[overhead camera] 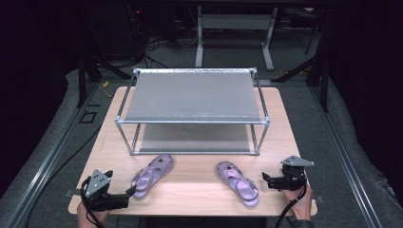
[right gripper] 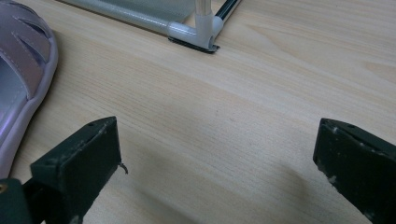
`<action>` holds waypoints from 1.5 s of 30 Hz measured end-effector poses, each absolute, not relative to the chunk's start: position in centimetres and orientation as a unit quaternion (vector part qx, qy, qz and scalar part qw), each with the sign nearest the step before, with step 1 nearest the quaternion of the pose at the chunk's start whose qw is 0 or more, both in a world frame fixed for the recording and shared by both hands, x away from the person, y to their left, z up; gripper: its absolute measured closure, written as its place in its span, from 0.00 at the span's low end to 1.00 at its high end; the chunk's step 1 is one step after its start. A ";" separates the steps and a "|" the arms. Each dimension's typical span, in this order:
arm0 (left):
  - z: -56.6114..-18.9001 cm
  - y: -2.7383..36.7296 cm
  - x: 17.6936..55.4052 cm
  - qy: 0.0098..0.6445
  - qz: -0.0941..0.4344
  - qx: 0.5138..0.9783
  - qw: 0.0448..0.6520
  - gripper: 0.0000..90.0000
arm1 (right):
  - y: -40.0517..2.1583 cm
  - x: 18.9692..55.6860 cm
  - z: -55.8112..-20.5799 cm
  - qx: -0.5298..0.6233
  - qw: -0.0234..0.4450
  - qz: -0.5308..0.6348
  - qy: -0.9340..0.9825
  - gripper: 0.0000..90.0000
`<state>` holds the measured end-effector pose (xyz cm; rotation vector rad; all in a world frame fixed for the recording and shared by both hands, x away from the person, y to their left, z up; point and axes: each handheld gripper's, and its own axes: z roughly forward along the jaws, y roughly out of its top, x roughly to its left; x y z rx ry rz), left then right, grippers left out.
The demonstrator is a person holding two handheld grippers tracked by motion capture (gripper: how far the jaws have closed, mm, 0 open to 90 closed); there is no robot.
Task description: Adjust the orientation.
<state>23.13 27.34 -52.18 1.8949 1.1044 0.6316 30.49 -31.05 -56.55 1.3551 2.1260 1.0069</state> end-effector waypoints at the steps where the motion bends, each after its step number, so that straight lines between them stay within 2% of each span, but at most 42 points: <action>1: -52.2 27.3 23.1 0.440 0.252 0.755 0.417 0.00 | -31.0 30.5 -56.5 0.488 0.212 0.362 0.765 0.01; 11: -52.8 25.9 23.2 0.428 0.245 0.766 0.411 0.00 | -30.9 30.5 -56.5 0.488 0.212 0.354 0.769 0.01; 21: -55.7 23.5 24.7 0.440 0.231 0.777 0.386 0.00 | -30.9 30.5 -56.5 0.488 0.213 0.349 0.771 0.01; 27: -56.2 23.2 25.3 0.443 0.236 0.780 0.375 0.00 | -30.8 30.5 -56.6 0.488 0.213 0.350 0.771 0.02; 29: -56.3 23.3 25.6 0.445 0.232 0.779 0.376 0.03 | -30.8 30.5 -56.6 0.488 0.213 0.349 0.771 0.02; 32: -56.4 23.4 25.7 0.440 0.226 0.783 0.377 0.17 | -30.8 30.5 -56.6 0.489 0.216 0.351 0.769 0.02; 37: -56.8 23.3 25.9 0.438 0.219 0.787 0.375 0.23 | -30.8 30.6 -56.7 0.488 0.215 0.353 0.769 0.02; 40: -56.9 23.1 26.0 0.435 0.218 0.792 0.369 0.35 | -30.8 30.6 -56.7 0.486 0.215 0.353 0.770 0.02; 45: -56.8 23.2 25.9 0.436 0.219 0.790 0.372 0.42 | -30.8 30.6 -56.7 0.486 0.216 0.353 0.770 0.02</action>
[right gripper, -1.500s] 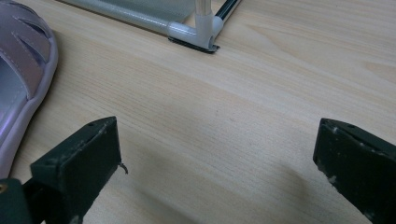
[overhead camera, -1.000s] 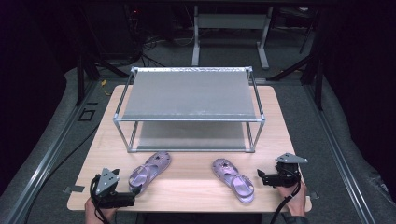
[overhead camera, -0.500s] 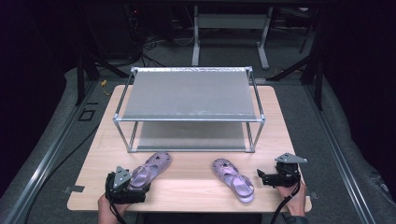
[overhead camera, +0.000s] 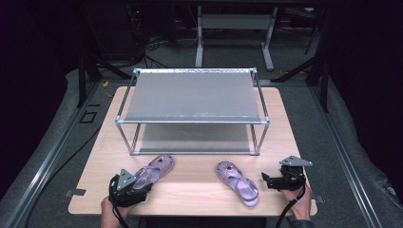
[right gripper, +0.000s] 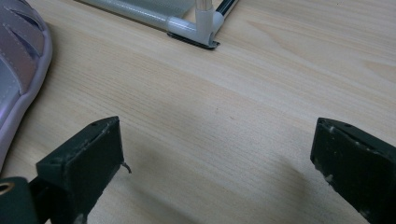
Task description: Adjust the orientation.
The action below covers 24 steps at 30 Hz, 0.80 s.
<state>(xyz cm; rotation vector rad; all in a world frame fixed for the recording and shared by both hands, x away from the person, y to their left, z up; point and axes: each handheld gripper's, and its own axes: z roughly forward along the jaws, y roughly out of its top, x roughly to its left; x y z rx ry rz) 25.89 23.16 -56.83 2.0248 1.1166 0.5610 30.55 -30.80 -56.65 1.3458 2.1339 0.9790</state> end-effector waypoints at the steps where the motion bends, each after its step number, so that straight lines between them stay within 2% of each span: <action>1: -56.8 23.1 25.9 0.435 0.220 0.791 0.371 0.42 | -30.8 30.6 -56.7 0.486 0.216 0.353 0.770 0.02; 24: -53.9 22.7 24.7 0.407 0.246 0.784 0.399 0.42 | -30.9 30.5 -56.6 0.486 0.216 0.351 0.771 0.02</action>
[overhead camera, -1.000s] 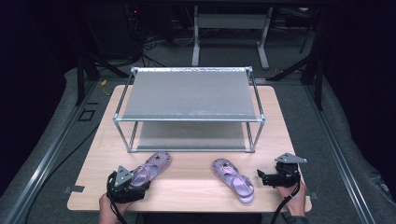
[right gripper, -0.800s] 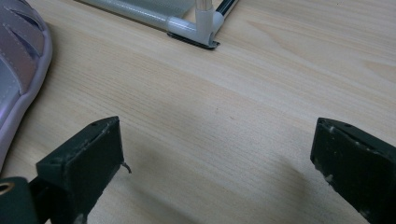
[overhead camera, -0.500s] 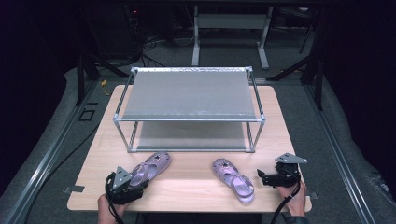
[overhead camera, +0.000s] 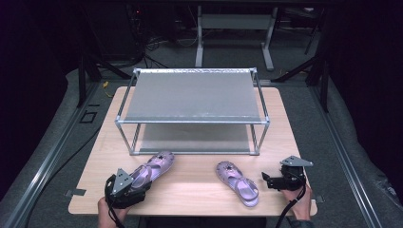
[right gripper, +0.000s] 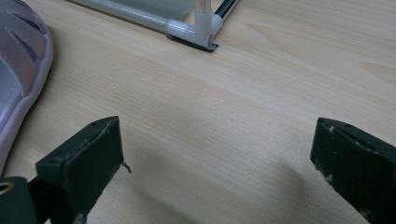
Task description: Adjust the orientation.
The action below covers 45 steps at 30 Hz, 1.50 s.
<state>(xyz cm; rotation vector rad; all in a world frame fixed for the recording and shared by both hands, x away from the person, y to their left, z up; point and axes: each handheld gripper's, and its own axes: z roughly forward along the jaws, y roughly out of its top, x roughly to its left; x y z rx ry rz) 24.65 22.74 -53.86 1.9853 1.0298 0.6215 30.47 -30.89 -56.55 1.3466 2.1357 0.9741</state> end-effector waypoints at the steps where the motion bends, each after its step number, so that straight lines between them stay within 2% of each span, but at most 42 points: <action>1: -53.8 22.7 24.7 0.407 0.246 0.784 0.400 0.42 | -30.9 30.5 -56.6 0.486 0.216 0.352 0.770 0.02; 45: -51.4 18.0 29.8 0.397 0.268 0.771 0.419 0.42 | -30.8 30.5 -56.7 0.490 0.222 0.351 0.766 0.03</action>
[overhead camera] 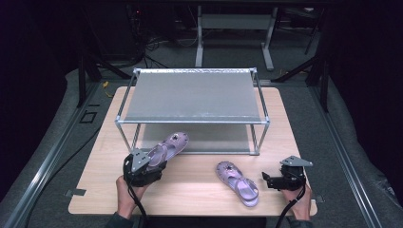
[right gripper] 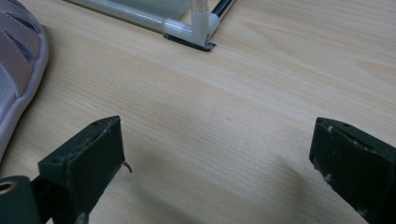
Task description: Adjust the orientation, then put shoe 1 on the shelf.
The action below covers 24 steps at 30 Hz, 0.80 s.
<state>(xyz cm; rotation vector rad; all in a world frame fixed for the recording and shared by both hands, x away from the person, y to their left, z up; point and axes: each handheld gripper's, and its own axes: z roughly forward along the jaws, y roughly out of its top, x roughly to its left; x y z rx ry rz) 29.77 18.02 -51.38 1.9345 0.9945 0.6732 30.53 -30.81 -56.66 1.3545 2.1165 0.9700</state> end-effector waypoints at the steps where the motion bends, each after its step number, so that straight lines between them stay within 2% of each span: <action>1: -51.4 18.0 29.8 0.397 0.268 0.771 0.419 0.42 | -30.8 30.5 -56.7 0.491 0.222 0.351 0.766 0.03; 24: -52.7 14.4 32.9 0.414 0.274 0.763 0.414 0.42 | -30.7 30.6 -56.7 0.488 0.220 0.345 0.770 0.03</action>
